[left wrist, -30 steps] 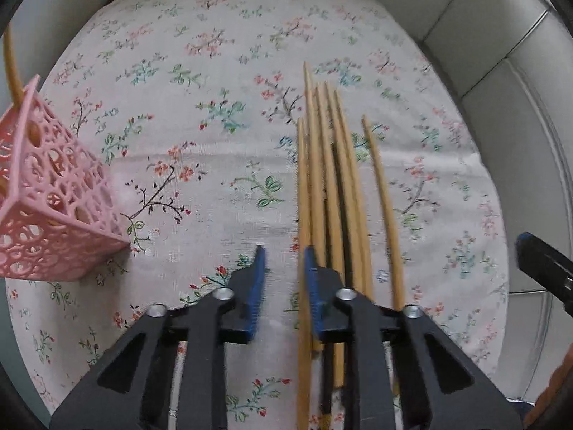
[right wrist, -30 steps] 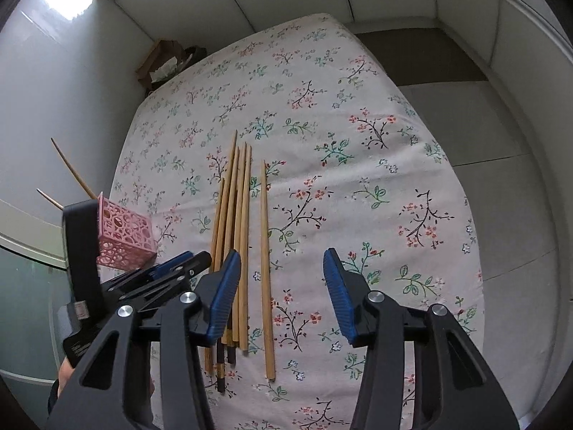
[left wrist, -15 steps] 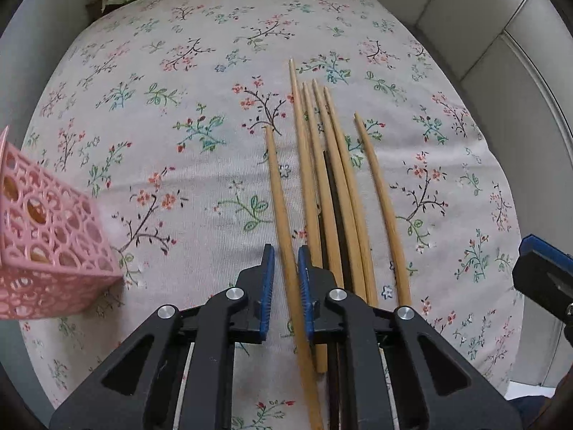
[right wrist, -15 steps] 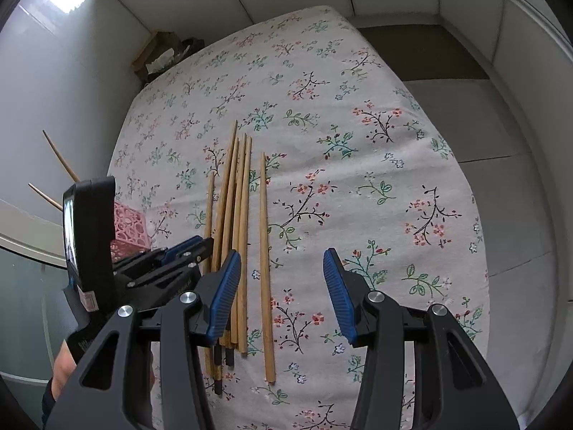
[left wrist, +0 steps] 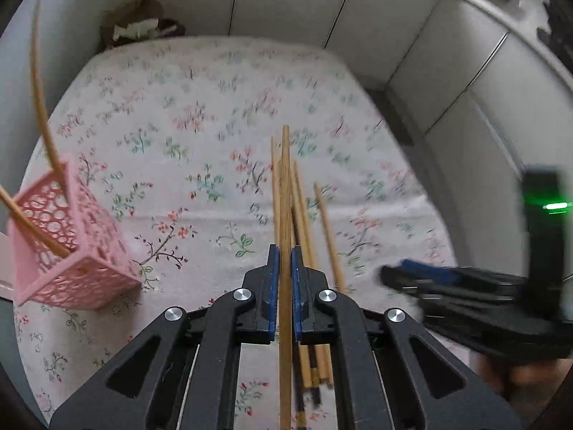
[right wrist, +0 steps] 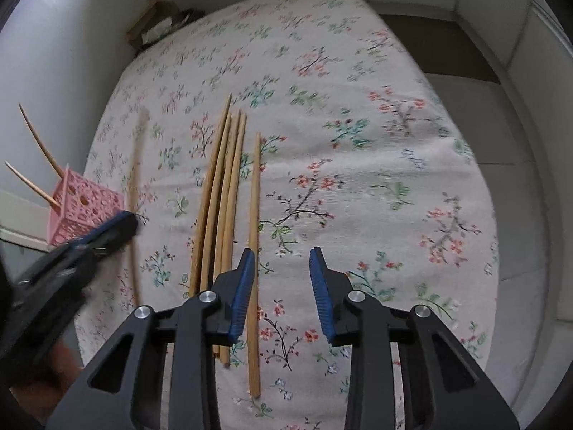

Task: Organize utensils
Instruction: 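Close the left gripper on a chopstick while the right gripper grasps another, then lower both chopsticks into the pink cup, opening left then right gripper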

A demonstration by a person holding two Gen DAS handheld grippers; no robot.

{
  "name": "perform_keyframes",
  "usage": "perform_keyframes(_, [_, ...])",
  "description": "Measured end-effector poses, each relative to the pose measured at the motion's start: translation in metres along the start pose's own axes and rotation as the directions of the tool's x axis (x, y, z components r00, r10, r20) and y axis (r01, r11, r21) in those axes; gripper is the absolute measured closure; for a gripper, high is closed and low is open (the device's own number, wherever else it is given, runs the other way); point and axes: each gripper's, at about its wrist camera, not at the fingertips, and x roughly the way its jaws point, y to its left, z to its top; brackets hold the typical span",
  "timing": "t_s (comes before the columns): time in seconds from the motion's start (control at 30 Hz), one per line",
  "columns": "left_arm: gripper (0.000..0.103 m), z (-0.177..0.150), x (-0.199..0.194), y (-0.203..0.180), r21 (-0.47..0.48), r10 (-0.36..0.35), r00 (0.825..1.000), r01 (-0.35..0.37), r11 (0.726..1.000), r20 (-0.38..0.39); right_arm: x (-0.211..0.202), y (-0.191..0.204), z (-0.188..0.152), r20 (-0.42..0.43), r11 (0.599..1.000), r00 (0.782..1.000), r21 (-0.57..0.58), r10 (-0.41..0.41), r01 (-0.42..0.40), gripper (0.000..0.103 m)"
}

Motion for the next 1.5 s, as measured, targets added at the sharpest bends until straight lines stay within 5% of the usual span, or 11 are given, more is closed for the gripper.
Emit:
perform_keyframes(0.27, [0.097,-0.005,-0.055,-0.002,0.017,-0.033,0.99,0.031,0.999,0.134,0.031,0.018,0.006,-0.056,0.998,0.998,-0.06,-0.023,0.019,0.085])
perform_keyframes(0.53, [0.097,-0.008,-0.081,0.0,0.033,-0.036,0.98,0.03,0.999,0.194,0.044,0.038,0.012,-0.034,0.99,0.995,-0.112,-0.091,0.086,0.086])
perform_keyframes(0.6, [0.097,-0.009,-0.086,0.001,0.042,-0.04,0.977,0.031,0.999,0.212,0.043,0.046,0.012,-0.011,0.983,0.992,-0.137,-0.124,0.121,0.096])
perform_keyframes(0.73, [0.097,-0.01,-0.1,0.007,0.031,-0.059,0.966,0.053,0.998,0.252,-0.014,0.055,0.012,0.151,0.987,0.986,-0.134,-0.071,0.092,0.096])
perform_keyframes(1.0, [0.097,-0.004,-0.129,0.019,0.028,-0.077,0.926,0.072,0.997,0.37,-0.073,0.05,0.002,0.377,0.991,0.922,-0.132,0.085,-0.037,0.096])
perform_keyframes(1.3, [0.097,-0.003,-0.166,0.055,-0.025,-0.011,0.839,0.029,0.999,0.544,-0.118,0.068,-0.013,0.553,0.968,0.804,-0.228,0.221,-0.11,0.096])
perform_keyframes(1.5, [0.097,0.001,-0.183,0.099,-0.146,0.1,0.73,-0.001,0.989,0.676,-0.128,0.078,-0.022,0.597,0.953,0.753,-0.269,0.277,-0.138,0.096])
